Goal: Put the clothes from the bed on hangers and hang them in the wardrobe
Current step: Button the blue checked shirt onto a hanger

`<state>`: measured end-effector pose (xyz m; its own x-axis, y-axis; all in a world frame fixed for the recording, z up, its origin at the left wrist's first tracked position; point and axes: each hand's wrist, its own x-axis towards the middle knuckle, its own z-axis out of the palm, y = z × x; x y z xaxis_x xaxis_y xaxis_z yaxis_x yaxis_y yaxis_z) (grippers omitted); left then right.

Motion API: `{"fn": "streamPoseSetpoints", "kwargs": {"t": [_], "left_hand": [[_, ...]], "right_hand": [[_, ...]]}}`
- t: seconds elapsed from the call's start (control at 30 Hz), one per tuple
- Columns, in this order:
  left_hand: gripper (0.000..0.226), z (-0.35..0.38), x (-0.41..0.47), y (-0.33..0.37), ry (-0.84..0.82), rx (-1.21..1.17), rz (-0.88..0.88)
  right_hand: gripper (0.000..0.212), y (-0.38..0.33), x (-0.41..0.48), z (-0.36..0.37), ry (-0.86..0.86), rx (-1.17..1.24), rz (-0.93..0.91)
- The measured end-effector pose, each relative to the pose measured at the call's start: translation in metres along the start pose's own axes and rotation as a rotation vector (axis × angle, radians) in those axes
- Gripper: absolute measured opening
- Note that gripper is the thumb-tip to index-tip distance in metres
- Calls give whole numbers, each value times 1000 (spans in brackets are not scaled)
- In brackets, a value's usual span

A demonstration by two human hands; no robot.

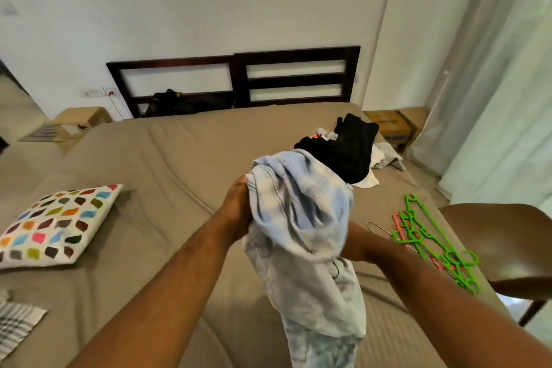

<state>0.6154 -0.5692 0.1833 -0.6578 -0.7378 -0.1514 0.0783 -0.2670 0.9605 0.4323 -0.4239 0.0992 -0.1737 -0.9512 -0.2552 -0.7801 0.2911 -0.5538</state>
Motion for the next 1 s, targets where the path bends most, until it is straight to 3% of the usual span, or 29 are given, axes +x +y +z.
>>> {"fn": "streamPoseSetpoints", "kwargs": {"t": [0.07,0.1,0.2,0.27,0.37,0.5,0.6,0.7,0.77,0.9,1.0], "left_hand": [[20,-22,11,3,69,143,57],[21,-39,20,0,110,308,94],[27,-87,34,-6,386,720,108],[28,-112,39,-9,496,708,58],[30,-133,49,-18,575,634,-9],[31,-151,50,-38,597,856,-123],[52,-134,44,-53,526,1072,-145],[66,-89,37,-57,205,1054,285],[78,-56,28,-51,-43,1022,460],[112,-15,12,-39,-305,878,348],[125,-6,10,-39,-304,750,239]], "right_hand": [[35,4,8,2,126,82,116],[29,7,11,-1,185,90,130],[47,18,12,-13,435,38,259],[47,24,13,-21,545,40,319],[36,19,11,-31,675,79,295],[13,7,16,-35,809,169,169],[24,-13,16,-35,844,267,30],[32,-33,18,-34,800,216,-113],[32,-42,22,-33,795,179,-173],[29,-55,23,-39,804,240,-180],[33,-59,24,-44,738,244,-85]]}}
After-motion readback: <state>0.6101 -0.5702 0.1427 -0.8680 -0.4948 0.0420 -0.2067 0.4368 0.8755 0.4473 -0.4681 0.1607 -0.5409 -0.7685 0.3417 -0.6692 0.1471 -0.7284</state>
